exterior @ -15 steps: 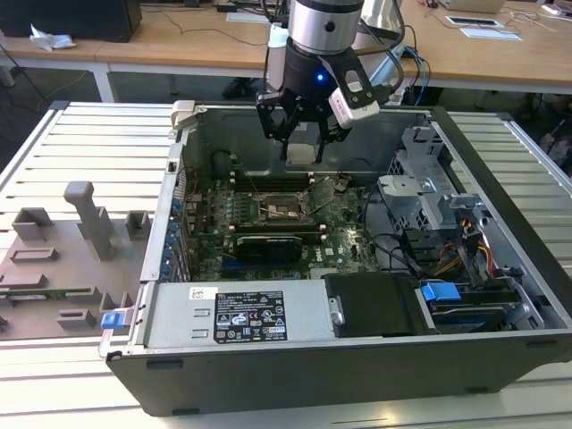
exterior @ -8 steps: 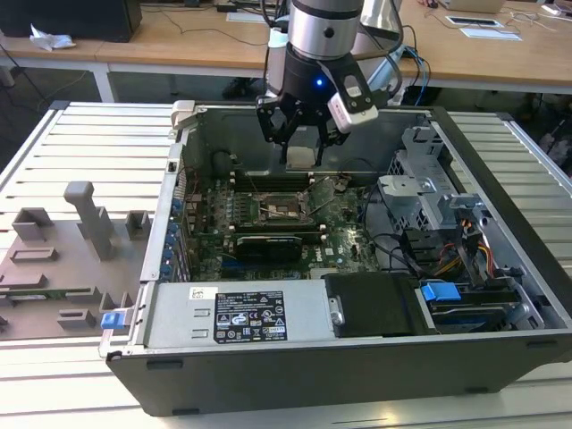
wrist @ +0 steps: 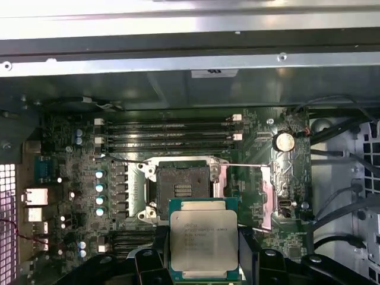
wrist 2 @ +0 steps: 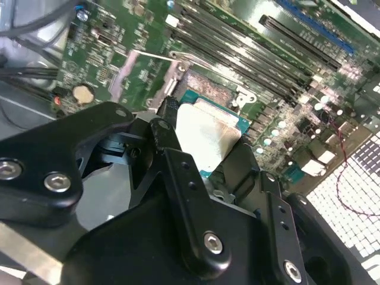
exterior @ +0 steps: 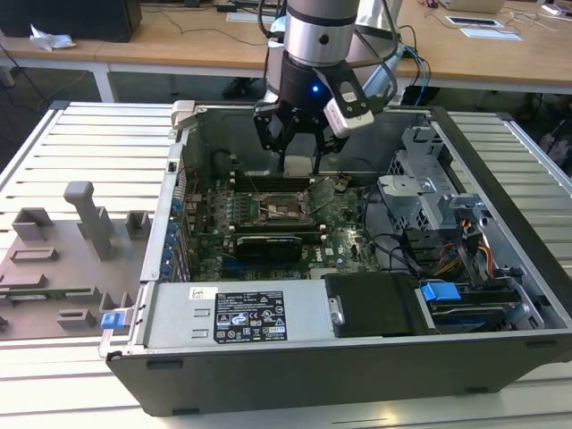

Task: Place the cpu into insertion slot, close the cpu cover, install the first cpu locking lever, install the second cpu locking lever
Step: 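Place the cpu into insertion slot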

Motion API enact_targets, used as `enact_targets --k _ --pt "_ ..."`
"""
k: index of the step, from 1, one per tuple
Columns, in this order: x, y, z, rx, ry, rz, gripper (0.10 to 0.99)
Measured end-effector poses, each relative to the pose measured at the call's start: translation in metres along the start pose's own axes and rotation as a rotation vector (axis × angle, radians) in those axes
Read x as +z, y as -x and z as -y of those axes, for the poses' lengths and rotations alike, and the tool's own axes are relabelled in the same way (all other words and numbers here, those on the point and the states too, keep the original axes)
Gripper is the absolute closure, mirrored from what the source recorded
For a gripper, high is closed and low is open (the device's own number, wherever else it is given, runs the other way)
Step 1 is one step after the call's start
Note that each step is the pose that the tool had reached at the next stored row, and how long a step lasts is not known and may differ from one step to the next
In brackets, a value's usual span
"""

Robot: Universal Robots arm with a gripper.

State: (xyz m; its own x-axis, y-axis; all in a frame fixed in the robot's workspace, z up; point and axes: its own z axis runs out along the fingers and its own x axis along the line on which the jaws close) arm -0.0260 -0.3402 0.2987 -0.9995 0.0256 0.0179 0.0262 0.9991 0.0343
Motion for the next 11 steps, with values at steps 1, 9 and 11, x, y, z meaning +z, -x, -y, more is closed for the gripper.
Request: enact_targets --k 1,9,11 --pt "0.0015 -0.0045 -0.0004 0.0 0.0 0.0001 0.541" --pt "0.0132 -0.0125 -0.0009 0.0 0.0 0.0 0.541" --pt "0.0132 -0.0126 -0.0009 0.0 0.0 -0.0001 0.541"
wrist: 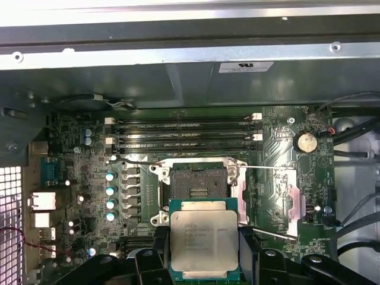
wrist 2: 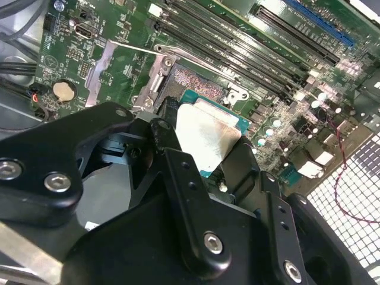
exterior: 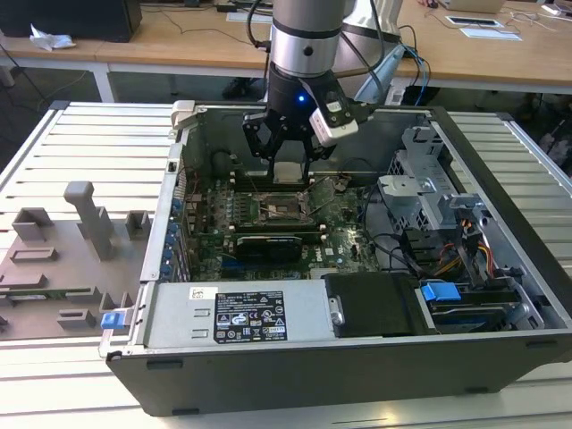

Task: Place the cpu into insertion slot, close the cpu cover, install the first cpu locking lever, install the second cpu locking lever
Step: 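Place the cpu into insertion slot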

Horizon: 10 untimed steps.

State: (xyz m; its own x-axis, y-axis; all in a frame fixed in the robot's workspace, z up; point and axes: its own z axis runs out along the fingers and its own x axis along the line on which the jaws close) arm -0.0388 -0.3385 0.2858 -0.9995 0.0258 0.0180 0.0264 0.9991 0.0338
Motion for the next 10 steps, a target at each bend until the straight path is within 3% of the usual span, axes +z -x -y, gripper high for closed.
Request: enact_targets --k 7,10 --pt "0.0002 0.0 0.0 0.001 0.0 0.0001 0.541" --pt "0.0002 0.0001 0.0 0.04 -0.001 0.0017 0.541"
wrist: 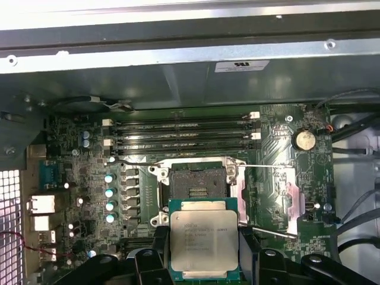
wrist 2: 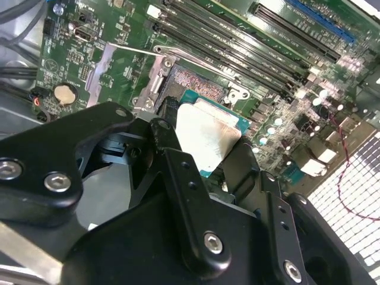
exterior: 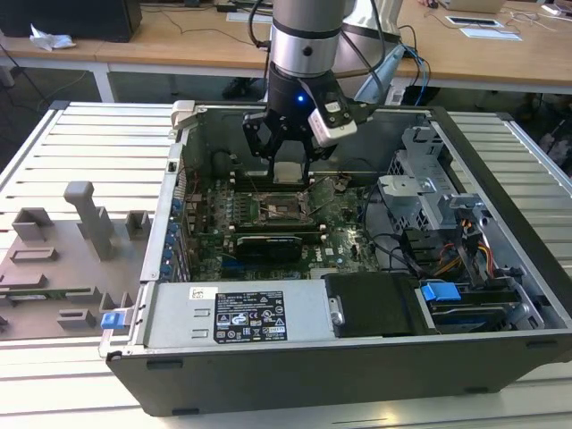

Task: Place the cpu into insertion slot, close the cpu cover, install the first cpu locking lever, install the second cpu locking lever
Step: 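Place the cpu into insertion slot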

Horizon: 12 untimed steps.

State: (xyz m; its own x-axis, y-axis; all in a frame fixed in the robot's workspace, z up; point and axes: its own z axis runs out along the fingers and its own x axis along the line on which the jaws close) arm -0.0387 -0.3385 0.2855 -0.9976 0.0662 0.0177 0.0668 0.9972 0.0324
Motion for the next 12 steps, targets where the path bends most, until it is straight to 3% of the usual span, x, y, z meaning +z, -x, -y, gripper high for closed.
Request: enact_targets --k 6,9,12 --pt "0.0001 0.0 0.0 0.101 0.001 0.0032 0.541" --pt "0.0002 0.0 0.0 0.195 0.003 0.0062 0.541" --pt "0.0004 0.0 0.0 0.249 0.004 0.008 0.541"
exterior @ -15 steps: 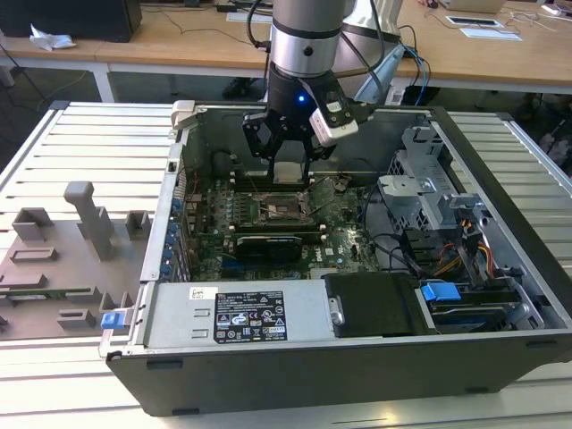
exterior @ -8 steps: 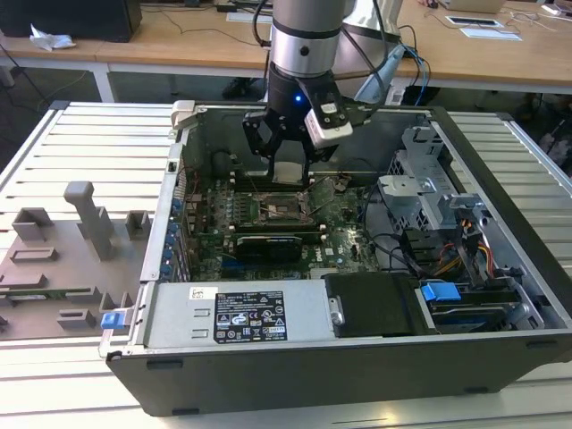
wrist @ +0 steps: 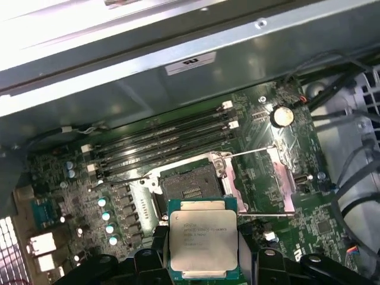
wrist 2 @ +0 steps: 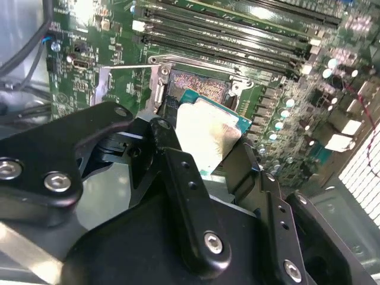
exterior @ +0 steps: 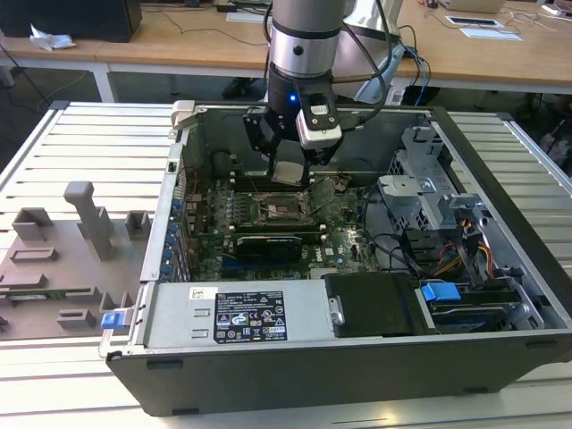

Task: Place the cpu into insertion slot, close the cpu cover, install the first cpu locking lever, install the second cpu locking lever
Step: 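Place the cpu into insertion slot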

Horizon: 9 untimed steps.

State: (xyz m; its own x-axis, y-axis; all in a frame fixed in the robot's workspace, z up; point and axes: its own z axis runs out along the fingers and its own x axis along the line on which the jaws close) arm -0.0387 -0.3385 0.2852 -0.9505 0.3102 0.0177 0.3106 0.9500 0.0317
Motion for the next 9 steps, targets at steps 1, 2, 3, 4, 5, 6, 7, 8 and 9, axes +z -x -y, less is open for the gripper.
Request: enact_targets --k 1,2,3,4,5,6,7,8,9 --pt "0.0001 0.0 0.0 0.022 0.0 0.0007 0.541" --pt "0.0001 0.0 0.0 0.039 0.001 0.0012 0.541" --pt "0.0001 0.0 0.0 0.051 0.001 0.0016 0.541" --pt "0.0002 0.0 0.0 0.066 0.001 0.0021 0.541" --pt "0.0002 0.0 0.0 0.08 0.001 0.0025 0.541" --pt "0.0002 0.0 0.0 0.097 0.002 0.003 0.541" --pt "0.0002 0.0 0.0 0.109 0.002 0.0034 0.541" --pt "0.0003 0.0 0.0 0.13 0.002 0.0041 0.541" --pt "0.0003 0.0 0.0 0.142 0.002 0.0045 0.541"
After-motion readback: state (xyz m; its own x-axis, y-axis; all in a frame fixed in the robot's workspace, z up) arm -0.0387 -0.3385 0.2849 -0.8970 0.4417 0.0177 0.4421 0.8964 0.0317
